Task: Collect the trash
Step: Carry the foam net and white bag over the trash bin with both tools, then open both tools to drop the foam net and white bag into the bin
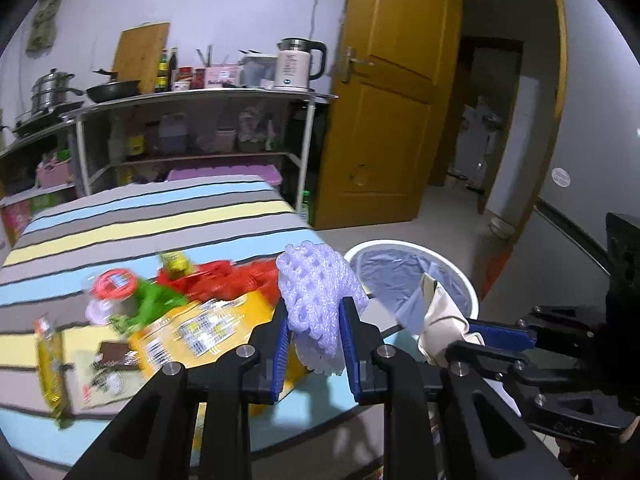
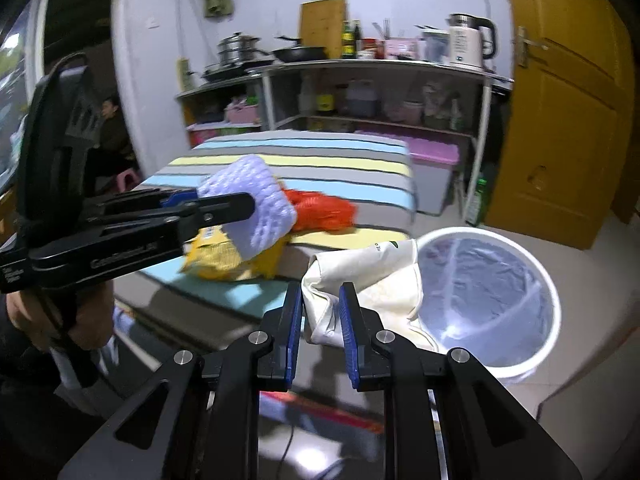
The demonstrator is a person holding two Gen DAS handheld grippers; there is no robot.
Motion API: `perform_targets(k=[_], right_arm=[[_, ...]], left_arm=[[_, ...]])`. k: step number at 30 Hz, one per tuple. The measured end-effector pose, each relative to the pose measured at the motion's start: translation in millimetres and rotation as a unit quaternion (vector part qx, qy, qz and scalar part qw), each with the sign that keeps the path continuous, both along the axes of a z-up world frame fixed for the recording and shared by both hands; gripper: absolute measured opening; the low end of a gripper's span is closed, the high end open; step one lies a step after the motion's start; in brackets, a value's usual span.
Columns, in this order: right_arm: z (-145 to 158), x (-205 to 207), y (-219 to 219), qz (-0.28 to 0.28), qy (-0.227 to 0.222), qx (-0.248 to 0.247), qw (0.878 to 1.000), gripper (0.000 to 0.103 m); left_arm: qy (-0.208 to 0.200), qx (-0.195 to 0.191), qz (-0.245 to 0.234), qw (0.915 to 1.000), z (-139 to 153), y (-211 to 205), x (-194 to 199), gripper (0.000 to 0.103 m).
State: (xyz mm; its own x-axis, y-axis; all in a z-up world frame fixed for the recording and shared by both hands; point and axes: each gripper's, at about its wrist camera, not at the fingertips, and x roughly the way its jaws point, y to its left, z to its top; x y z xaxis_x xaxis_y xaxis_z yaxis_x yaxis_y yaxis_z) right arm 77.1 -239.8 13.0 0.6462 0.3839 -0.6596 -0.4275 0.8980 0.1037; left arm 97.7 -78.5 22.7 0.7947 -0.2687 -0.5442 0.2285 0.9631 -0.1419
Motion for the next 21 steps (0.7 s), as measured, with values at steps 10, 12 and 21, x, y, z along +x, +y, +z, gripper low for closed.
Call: perform_targets(k=[10,12,21], right_arm=[[-14,34,-58,-0.077,0.009,0.01,0.997,0.02],[-17,41,-66,-0.088,0.012,0.012,0.996,0.02],[-37,65,-98,-0.129,0.037,0.03,0.991,0.02]], left_arm=[[0.013,-0.003,-0.049,0.9987,-7,-54,51,0.024],[0.016,-0.003,-0.058,0.9982,-10,-65,61,0.024],[0.041,-0.001,-0.09,0.9951,-30,-100,100,0.024]])
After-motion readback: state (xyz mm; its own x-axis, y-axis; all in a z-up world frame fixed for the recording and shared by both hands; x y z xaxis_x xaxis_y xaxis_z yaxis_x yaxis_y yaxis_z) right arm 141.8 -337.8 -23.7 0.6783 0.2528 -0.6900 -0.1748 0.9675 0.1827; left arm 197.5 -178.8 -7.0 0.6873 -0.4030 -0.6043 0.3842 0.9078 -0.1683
